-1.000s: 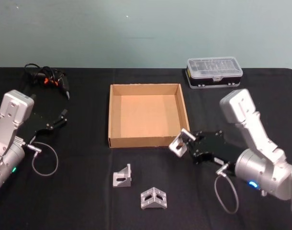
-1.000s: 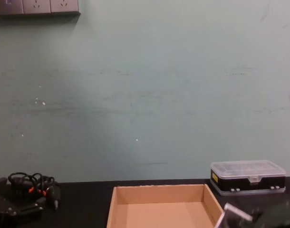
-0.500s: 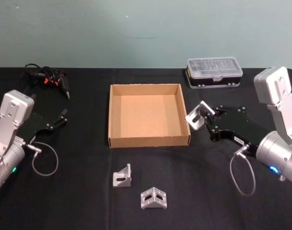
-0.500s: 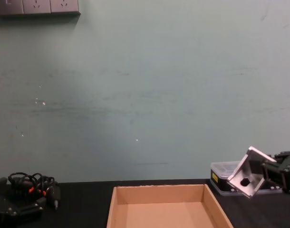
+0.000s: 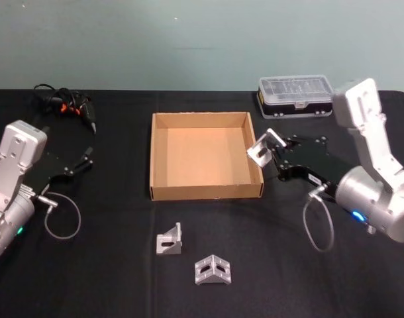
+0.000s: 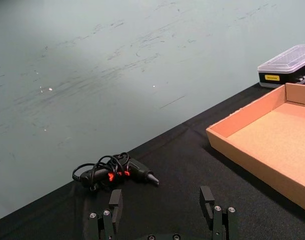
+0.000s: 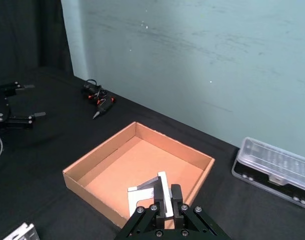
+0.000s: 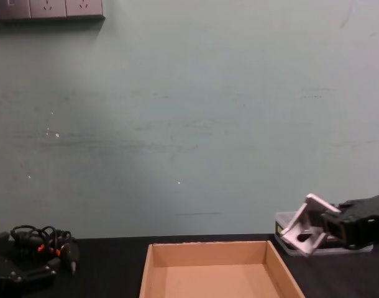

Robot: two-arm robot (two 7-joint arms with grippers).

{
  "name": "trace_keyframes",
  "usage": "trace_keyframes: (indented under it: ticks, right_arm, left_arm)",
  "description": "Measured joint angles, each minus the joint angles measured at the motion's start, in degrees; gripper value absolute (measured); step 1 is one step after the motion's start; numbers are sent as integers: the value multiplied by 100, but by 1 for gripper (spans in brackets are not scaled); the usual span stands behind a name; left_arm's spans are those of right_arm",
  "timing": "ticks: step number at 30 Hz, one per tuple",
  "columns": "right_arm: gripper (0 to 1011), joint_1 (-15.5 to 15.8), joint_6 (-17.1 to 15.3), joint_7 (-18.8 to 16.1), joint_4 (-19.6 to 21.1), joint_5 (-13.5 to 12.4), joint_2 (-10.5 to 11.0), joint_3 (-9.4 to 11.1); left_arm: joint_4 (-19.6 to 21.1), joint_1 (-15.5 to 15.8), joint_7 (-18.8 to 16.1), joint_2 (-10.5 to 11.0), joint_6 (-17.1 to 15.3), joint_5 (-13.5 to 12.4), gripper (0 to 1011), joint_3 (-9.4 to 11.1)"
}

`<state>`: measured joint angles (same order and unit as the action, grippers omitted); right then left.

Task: Use one hand to pick up the angle iron from the table and place it into the box.

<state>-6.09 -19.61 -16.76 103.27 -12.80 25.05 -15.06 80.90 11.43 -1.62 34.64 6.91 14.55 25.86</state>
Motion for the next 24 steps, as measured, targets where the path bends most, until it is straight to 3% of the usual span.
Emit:
trace_keyframes:
  ticks: [13,24]
  right_arm:
    - [98,-864,-376,125,-1040,123,-674,-325]
    - [98,-1272,-443,103,-1909,286,-971,-475]
  left_arm:
    - [0,0,0,0,0,0,1011,0]
    - [0,0,0,0,0,0,1011,0]
